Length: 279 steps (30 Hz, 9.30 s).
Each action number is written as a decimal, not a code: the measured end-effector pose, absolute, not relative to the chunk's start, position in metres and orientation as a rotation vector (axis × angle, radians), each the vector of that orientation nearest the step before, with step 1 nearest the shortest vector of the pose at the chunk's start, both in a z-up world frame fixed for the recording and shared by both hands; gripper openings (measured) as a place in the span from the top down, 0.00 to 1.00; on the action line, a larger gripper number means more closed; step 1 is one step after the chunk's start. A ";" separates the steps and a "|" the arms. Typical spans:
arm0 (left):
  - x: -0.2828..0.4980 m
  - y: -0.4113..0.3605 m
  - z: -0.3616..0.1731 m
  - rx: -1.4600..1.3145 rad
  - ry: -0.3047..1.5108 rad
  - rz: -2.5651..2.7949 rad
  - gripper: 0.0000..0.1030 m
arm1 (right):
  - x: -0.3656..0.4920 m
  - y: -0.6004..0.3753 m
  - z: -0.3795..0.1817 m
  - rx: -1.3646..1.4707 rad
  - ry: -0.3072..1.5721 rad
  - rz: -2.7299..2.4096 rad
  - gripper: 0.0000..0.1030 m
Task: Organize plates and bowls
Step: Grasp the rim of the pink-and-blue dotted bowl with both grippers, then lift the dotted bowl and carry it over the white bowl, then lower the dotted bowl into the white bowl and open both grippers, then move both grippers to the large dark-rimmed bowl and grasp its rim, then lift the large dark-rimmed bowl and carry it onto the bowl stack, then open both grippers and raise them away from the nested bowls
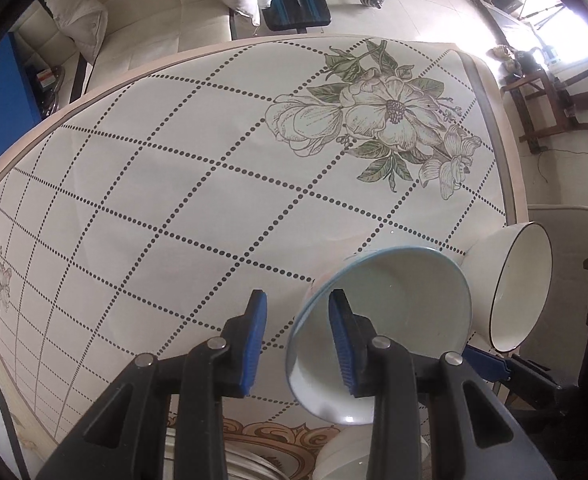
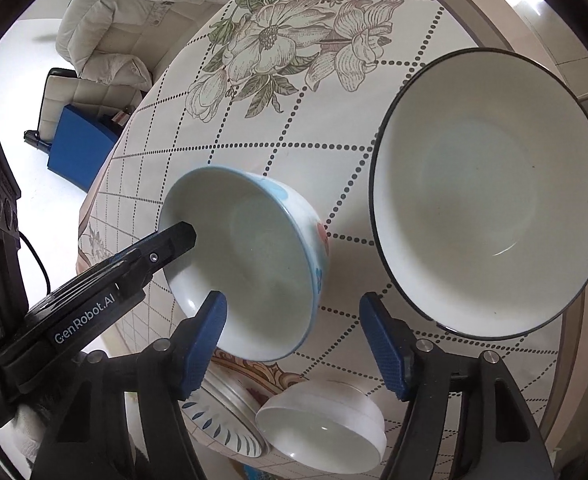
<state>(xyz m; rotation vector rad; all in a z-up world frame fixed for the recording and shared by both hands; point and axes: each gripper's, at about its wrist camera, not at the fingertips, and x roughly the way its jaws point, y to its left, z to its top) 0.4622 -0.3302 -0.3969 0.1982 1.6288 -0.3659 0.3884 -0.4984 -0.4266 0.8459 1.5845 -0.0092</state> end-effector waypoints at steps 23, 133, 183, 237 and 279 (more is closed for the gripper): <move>0.453 -0.333 -0.402 0.248 1.629 -0.377 0.85 | 0.404 -0.488 -0.447 0.783 1.623 -0.054 0.87; 0.309 -0.332 -0.325 0.326 1.570 -0.378 0.72 | 0.247 -0.506 -0.377 0.736 1.622 -0.042 0.55; 0.424 -0.483 -0.407 0.298 1.699 -0.485 0.92 | 0.362 -0.644 -0.427 0.752 1.541 -0.187 0.90; 0.292 -0.304 -0.361 0.258 1.757 -0.407 0.91 | 0.248 -0.469 -0.372 0.603 1.629 -0.025 0.90; 0.258 -0.275 -0.289 0.187 1.449 -0.281 0.62 | 0.235 -0.454 -0.322 0.285 1.497 -0.097 0.78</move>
